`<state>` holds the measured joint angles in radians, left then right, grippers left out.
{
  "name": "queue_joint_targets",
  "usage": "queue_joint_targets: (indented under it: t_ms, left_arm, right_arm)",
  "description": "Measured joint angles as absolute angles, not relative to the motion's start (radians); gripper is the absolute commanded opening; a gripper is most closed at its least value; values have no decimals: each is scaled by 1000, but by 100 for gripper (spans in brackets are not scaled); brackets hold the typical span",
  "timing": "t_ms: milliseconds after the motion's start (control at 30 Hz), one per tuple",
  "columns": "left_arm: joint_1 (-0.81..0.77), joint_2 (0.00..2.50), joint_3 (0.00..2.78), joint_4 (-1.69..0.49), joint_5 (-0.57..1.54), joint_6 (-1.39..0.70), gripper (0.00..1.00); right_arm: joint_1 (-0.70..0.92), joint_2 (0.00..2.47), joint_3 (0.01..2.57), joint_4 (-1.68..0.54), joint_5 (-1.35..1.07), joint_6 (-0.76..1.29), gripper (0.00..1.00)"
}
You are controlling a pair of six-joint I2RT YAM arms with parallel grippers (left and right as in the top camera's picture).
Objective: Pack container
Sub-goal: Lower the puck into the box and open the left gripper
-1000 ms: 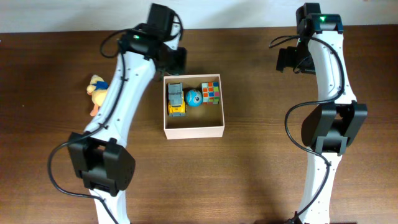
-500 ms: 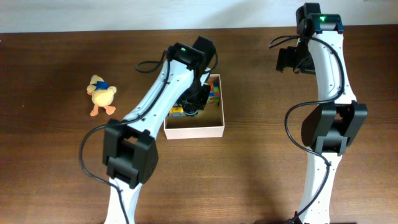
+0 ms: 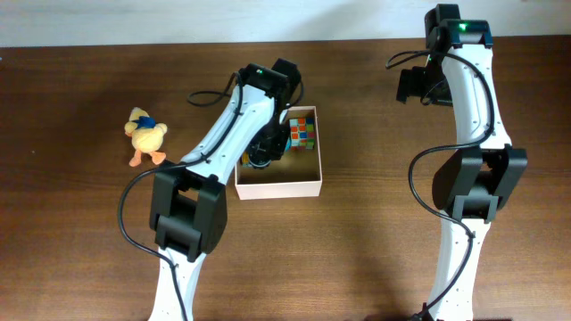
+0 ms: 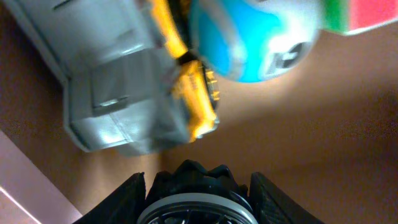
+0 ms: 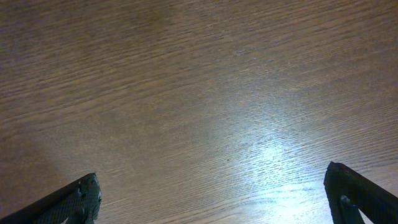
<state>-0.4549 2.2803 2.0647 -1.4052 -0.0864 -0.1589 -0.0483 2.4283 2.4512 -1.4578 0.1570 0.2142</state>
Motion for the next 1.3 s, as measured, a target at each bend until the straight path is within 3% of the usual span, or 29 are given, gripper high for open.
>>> queue_joint_targets:
  t_ms: [800, 867, 1100, 1300]
  left_arm:
    - [-424, 2281, 2036, -1389, -87, -159, 33]
    - [-424, 2281, 2036, -1389, -87, -159, 44]
    - [-424, 2281, 2036, -1389, -87, -159, 58]
    - [-424, 2281, 2036, -1388, -87, -165, 63]
  right_arm:
    - [-48, 2428, 2451, -1458, 157, 213, 99]
    - [-48, 2428, 2451, -1458, 157, 214, 99]
    - [-48, 2428, 2451, -1458, 157, 213, 99]
    - [-48, 2428, 2451, -1458, 157, 214, 99]
